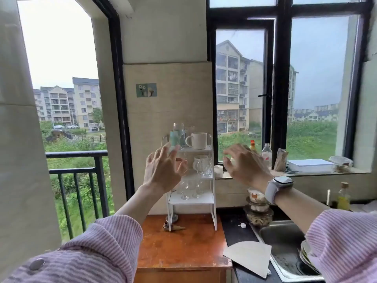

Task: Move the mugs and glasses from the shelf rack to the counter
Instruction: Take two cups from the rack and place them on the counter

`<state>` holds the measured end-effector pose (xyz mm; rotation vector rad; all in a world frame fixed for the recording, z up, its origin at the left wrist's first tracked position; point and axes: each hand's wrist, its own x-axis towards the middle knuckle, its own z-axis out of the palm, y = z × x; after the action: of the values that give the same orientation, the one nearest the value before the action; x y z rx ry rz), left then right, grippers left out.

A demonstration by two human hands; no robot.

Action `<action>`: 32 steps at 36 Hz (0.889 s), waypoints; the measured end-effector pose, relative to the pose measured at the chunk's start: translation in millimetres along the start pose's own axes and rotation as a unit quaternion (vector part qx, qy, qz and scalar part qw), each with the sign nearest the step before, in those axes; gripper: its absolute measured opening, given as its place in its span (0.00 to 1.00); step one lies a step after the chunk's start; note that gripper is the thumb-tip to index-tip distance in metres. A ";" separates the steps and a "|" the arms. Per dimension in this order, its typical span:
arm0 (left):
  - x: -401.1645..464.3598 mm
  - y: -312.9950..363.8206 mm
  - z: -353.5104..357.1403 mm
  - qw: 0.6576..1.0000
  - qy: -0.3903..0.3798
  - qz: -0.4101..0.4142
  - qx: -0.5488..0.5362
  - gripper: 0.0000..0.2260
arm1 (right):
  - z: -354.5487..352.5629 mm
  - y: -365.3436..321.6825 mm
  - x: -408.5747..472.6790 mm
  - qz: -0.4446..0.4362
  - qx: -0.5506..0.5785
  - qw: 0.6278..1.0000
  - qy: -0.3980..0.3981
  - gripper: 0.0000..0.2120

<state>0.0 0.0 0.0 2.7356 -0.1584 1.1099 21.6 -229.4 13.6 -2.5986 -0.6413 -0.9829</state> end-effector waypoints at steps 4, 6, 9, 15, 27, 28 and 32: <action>-7.6 -17.8 17.1 1.000 0.005 0.004 -0.016 0.17 | 28.5 -9.3 -1.8 0.016 0.034 0.999 -0.014 0.11; -10.9 -29.3 31.0 1.000 -0.003 0.000 -0.018 0.16 | 48.8 -11.9 -5.9 0.021 0.047 0.998 -0.028 0.12; -12.6 -44.3 49.9 0.999 -0.015 -0.014 -0.025 0.15 | 74.3 -11.7 -9.8 0.024 0.060 0.997 -0.049 0.12; -10.9 -66.7 99.7 0.999 -0.039 -0.017 -0.031 0.13 | 125.8 -3.5 -4.3 0.059 0.084 0.992 -0.074 0.12; 77.1 -113.0 203.5 0.995 -0.084 -0.060 -0.008 0.13 | 227.4 52.0 93.1 0.021 0.082 0.991 -0.103 0.11; 91.2 -116.4 210.9 0.995 -0.082 -0.061 -0.007 0.13 | 233.7 58.0 106.7 0.015 0.085 0.991 -0.103 0.11; 152.2 -127.6 235.4 0.995 -0.068 -0.075 0.004 0.10 | 254.9 79.0 164.6 -0.007 0.100 0.991 -0.090 0.10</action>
<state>290.0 70.7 -75.9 2.7770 0.0337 0.8876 311.4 -142.3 -68.0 -2.5239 -0.7611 -0.6558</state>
